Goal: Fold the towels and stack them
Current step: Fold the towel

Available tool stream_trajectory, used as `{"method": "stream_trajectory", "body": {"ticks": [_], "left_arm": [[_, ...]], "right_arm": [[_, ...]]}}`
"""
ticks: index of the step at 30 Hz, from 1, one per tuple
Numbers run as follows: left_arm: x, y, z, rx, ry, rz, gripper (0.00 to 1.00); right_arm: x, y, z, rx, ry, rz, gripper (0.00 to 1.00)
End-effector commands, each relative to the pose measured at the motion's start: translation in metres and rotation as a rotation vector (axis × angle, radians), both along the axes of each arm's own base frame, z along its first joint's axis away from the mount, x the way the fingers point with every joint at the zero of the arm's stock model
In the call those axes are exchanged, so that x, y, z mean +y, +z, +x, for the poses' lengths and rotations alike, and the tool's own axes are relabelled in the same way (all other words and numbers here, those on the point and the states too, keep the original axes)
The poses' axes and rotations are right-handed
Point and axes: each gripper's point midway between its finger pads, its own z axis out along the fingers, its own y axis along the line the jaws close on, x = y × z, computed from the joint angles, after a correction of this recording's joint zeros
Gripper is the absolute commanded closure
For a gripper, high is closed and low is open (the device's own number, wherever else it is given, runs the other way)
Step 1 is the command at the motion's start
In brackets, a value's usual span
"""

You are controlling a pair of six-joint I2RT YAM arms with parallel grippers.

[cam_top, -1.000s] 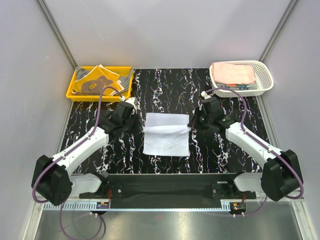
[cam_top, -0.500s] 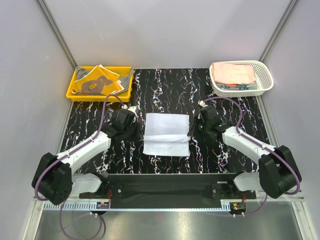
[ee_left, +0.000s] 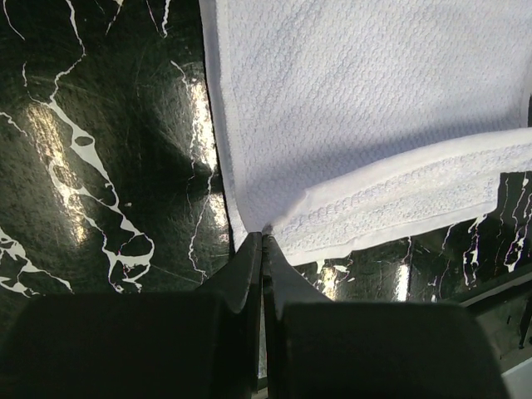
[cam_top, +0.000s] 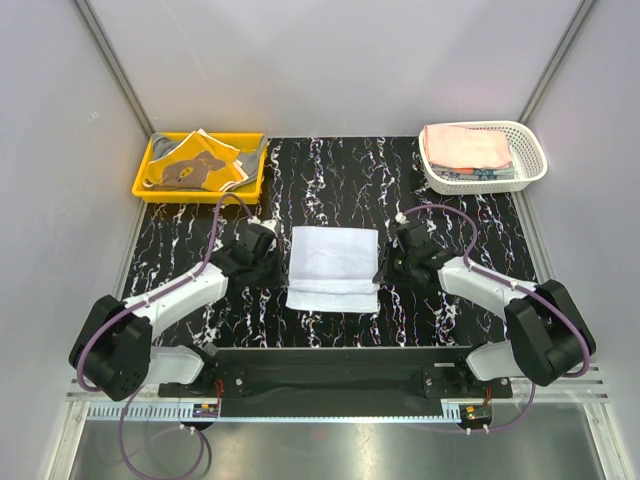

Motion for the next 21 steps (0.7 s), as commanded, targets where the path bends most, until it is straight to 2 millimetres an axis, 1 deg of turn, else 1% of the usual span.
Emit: {"method": "stream_trajectory", "body": {"ticks": [1,2,4,5,8,9,11,12,16,18,21], "left_arm": [[-0.005,0.0,0.001,-0.016,-0.009,-0.022,0.99],[-0.005,0.0,0.0,-0.016,-0.01,-0.021,0.97],[-0.003,0.001,-0.001,-0.015,-0.006,-0.017,0.97],[-0.003,0.002,-0.001,-0.018,-0.009,-0.021,0.93],[-0.004,0.007,-0.004,-0.024,-0.02,-0.03,0.89],[-0.003,0.008,-0.005,-0.022,-0.023,-0.031,0.86],[-0.001,0.013,-0.008,-0.026,-0.023,-0.03,0.8],[0.0,0.015,-0.008,-0.031,-0.026,-0.028,0.79],[0.0,0.033,-0.006,-0.063,-0.028,-0.04,0.76],[-0.003,0.044,-0.004,-0.082,-0.033,-0.053,0.76],[-0.006,0.05,0.003,-0.093,-0.033,-0.056,0.75]], "right_arm": [[0.011,0.008,0.002,-0.031,0.018,0.046,0.89],[0.012,0.009,0.001,-0.034,0.021,0.052,0.85],[0.012,0.013,-0.001,-0.041,0.025,0.064,0.82],[0.012,0.014,-0.002,-0.04,0.026,0.065,0.79],[0.011,0.02,-0.003,-0.056,0.028,0.07,0.77],[0.011,0.023,-0.004,-0.056,0.028,0.074,0.74],[0.01,0.024,-0.007,-0.054,0.033,0.073,0.72],[0.01,0.028,-0.007,-0.064,0.032,0.077,0.7],[0.008,0.037,-0.009,-0.085,0.024,0.085,0.67],[0.006,0.039,-0.007,-0.092,0.02,0.077,0.66],[0.006,0.039,-0.004,-0.09,0.016,0.066,0.65]]}}
